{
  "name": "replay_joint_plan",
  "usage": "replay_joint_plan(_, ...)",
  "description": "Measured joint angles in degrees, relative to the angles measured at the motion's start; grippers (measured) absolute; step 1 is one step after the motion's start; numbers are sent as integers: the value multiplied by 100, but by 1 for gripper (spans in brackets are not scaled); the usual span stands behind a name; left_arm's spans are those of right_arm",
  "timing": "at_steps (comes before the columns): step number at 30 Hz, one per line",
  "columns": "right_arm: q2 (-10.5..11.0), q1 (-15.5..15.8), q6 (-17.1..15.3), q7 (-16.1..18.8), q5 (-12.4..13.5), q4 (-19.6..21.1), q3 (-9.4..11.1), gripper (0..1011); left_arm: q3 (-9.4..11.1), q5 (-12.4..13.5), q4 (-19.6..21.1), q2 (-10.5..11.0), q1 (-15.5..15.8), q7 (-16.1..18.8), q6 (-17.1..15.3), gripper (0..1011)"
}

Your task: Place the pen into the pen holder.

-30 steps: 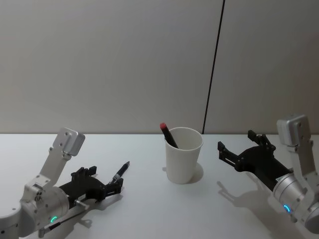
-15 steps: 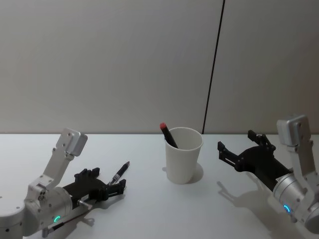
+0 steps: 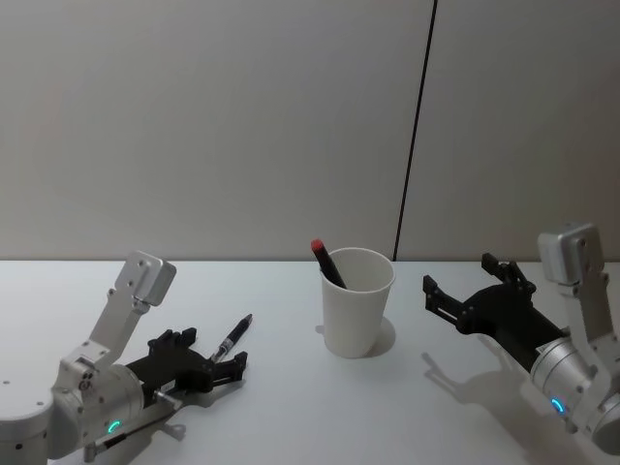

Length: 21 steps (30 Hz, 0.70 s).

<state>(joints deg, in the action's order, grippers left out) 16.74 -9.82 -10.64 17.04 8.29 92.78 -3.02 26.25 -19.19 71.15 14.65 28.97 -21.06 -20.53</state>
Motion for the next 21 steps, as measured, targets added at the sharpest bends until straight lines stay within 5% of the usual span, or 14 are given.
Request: replay_joint_plan(21, 0, 0, 0, 0, 0, 0, 0, 1001, 45, 165, 73, 28, -20, -21, -58, 975)
